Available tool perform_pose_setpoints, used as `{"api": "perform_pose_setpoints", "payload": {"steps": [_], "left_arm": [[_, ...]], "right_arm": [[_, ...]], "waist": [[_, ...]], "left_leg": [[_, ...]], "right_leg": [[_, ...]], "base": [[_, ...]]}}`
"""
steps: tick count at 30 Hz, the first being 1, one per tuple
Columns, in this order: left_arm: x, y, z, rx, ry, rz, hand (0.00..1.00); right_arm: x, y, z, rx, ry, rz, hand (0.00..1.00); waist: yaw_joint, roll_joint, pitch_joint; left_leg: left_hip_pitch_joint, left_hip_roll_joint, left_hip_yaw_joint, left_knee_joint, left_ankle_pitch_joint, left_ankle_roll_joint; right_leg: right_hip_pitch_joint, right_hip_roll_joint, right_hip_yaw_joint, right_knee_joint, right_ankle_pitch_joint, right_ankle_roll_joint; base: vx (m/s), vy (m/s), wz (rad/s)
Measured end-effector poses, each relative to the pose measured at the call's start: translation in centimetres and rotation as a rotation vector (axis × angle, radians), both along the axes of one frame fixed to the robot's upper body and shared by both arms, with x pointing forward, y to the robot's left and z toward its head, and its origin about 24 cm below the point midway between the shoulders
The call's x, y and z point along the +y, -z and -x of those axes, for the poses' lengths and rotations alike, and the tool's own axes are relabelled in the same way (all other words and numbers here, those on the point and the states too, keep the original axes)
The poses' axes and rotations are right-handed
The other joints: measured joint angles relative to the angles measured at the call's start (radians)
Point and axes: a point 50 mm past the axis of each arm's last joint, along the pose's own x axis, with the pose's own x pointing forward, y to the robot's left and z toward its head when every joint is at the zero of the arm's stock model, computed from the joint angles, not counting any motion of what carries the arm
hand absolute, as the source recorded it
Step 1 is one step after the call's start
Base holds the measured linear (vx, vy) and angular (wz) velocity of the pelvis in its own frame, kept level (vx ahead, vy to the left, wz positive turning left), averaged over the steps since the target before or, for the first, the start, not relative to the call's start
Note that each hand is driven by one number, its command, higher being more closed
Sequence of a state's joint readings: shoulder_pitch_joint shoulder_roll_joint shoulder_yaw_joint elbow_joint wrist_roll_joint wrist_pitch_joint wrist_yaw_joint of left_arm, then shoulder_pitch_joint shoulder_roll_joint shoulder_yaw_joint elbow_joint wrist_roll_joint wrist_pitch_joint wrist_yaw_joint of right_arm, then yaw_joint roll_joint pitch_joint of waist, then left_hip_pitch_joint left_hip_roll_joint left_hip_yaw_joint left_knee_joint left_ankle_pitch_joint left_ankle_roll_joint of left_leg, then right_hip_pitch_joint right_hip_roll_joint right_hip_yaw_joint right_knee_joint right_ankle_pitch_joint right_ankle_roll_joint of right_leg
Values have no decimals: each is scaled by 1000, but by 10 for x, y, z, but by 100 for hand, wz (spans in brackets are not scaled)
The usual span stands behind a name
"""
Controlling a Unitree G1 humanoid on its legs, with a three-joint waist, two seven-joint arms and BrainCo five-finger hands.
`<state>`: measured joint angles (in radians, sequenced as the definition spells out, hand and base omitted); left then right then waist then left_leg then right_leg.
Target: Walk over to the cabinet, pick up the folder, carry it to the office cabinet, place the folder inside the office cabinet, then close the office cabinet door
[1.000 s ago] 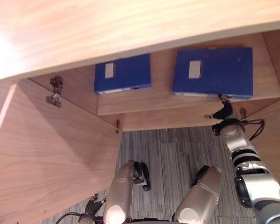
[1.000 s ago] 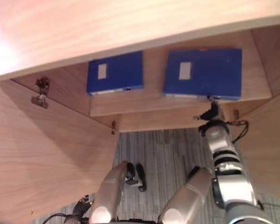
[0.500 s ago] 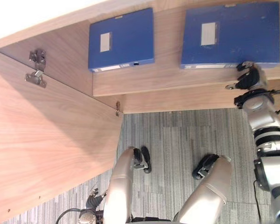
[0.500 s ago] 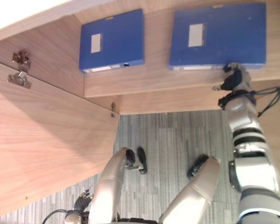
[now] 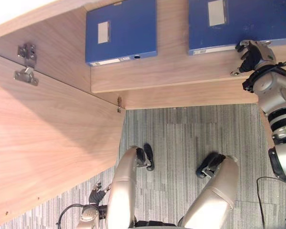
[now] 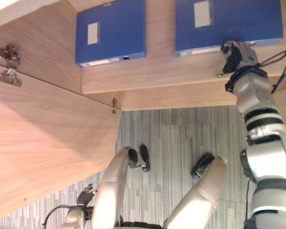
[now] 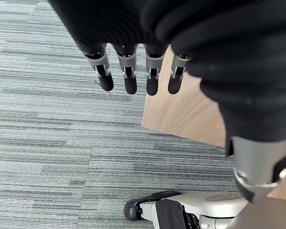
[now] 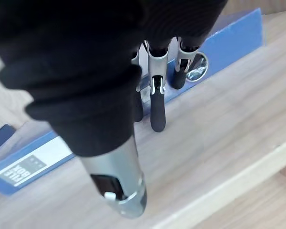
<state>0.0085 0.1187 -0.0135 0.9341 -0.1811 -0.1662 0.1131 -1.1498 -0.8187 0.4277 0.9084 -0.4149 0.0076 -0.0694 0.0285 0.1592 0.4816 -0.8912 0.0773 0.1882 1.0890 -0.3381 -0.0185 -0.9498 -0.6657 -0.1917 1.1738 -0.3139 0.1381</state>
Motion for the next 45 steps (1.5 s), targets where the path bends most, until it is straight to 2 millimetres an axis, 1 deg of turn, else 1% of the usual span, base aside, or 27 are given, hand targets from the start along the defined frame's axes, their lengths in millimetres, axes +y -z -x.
{"api": "perform_pose_setpoints", "payload": {"steps": [2, 4, 5, 9, 10, 12, 13, 16, 20, 21, 23, 25, 27, 31, 34, 35, 41, 43, 44, 45], "left_arm": [[1, -2, -4, -14, -9, 4, 0], [2, -2, -4, -16, -20, 7, 0], [2, -2, -4, -17, -23, 8, 0], [3, -3, -7, -24, -40, 12, 0], [4, -4, -8, -28, -46, 15, 0], [5, -4, -9, -30, -52, 14, 0], [5, -5, -9, -32, -55, 14, 0], [5, -5, -10, -34, -57, 14, 0], [7, -5, -10, -38, -74, 18, 0], [7, -5, -10, -38, -74, 17, 0], [9, -6, -11, -39, -79, 13, 0], [10, -6, -11, -39, -81, 11, 0], [12, -7, -11, -39, -81, 5, 0], [14, -8, -13, -44, -90, 4, 0], [14, -8, -14, -49, -91, 6, 0], [15, -8, -14, -49, -91, 5, 0], [10, -9, -16, -57, -81, 22, 0], [9, -8, -16, -57, -80, 22, 0], [8, -8, -16, -57, -79, 27, 0], [5, -7, -16, -55, -77, 33, 0]], "right_arm": [[7, -3, -3, 4, -19, -3, 0], [17, -4, -7, 12, -39, -10, 0], [19, -4, -8, 11, -44, -16, 0], [32, 0, -13, 20, -87, -69, 0], [37, 1, -15, 23, -102, -91, 0], [42, 3, -18, 40, -113, -114, 0], [43, 9, -19, 64, -108, -124, 0], [44, 14, -21, 87, -107, -133, 0], [46, 20, -23, 121, -103, -142, 0], [45, 21, -23, 127, -101, -144, 0], [45, 26, -24, 145, -90, -151, 0], [45, 30, -24, 162, -83, -158, 0], [47, 32, -25, 173, -90, -160, 0], [51, 35, -26, 192, -101, -168, 0], [54, 38, -27, 198, -107, -178, 0], [56, 39, -28, 202, -111, -180, 0], [67, 43, -30, 209, -140, -201, 0], [71, 44, -31, 201, -152, -243, 0], [70, 47, -30, 201, -153, -273, 0], [68, 60, -29, 215, -146, -319, 0]], "waist": [[1, -6, 4], [-1, -8, 5], [-1, -9, 6], [-3, -13, 8], [-3, -14, 9], [0, -19, 12], [3, -22, 13], [6, -25, 13], [9, -34, 12], [8, -34, 12], [6, -46, 9], [4, -51, 8], [1, -63, 2], [-8, -74, -5], [-9, -77, -14], [-8, -83, -22], [-7, -86, -43], [-7, -87, -44], [-7, -87, -48], [-5, -88, -59]], "left_leg": [[-1, 4, 0, -5, 4, -5], [0, 7, -1, -20, 11, -9], [1, 8, -1, -25, 14, -10], [2, 15, -5, -44, 28, -19], [4, 20, -6, -53, 31, -20], [21, 30, -1, -70, 36, -21], [39, 32, 1, -82, 38, -23], [73, 33, 10, -120, 51, -25], [127, 33, 24, -205, 87, -30], [141, 34, 24, -218, 91, -32], [177, 38, 28, -251, 101, -37], [218, 47, 30, -291, 114, -39], [252, 48, 37, -331, 128, -40], [324, 50, 44, -409, 156, -43], [378, 57, 47, -468, 178, -49], [388, 58, 51, -483, 184, -49], [467, 63, 53, -544, 201, -59], [495, 69, 54, -563, 205, -63], [517, 69, 53, -576, 208, -67], [540, 71, 53, -593, 212, -72]], "right_leg": [[-4, 6, 0, -2, 0, -1], [-4, 14, -2, -11, 2, -3], [-4, 16, -4, -15, 3, -4], [-1, 28, -16, -27, 6, -10], [4, 36, -23, -38, 11, -28], [19, 44, -29, -57, 19, -42], [36, 49, -33, -68, 21, -45], [65, 56, -42, -98, 32, -56], [111, 74, -65, -169, 60, -66], [126, 77, -73, -181, 64, -68], [160, 90, -83, -213, 74, -69], [209, 110, -105, -261, 93, -72], [240, 123, -113, -300, 109, -71], [318, 148, -140, -382, 141, -70], [381, 175, -165, -451, 168, -70], [388, 179, -166, -464, 173, -71], [469, 200, -192, -517, 182, -68], [498, 212, -199, -536, 184, -69], [521, 214, -208, -545, 184, -69], [548, 220, -217, -561, 185, -67]], "base": [[27, -46, -4], [37, -60, -4], [37, -61, -2], [29, -56, -3], [25, -54, -11], [32, -43, -15], [34, -40, -12], [36, -38, -8], [65, -45, -8], [104, -46, -10], [103, -40, -11], [85, -18, -14], [97, 6, -14], [81, 27, -8], [66, 27, -8], [40, 16, -7], [53, 12, -3], [58, 1, -5], [75, 5, 1], [86, 5, 3]]}}
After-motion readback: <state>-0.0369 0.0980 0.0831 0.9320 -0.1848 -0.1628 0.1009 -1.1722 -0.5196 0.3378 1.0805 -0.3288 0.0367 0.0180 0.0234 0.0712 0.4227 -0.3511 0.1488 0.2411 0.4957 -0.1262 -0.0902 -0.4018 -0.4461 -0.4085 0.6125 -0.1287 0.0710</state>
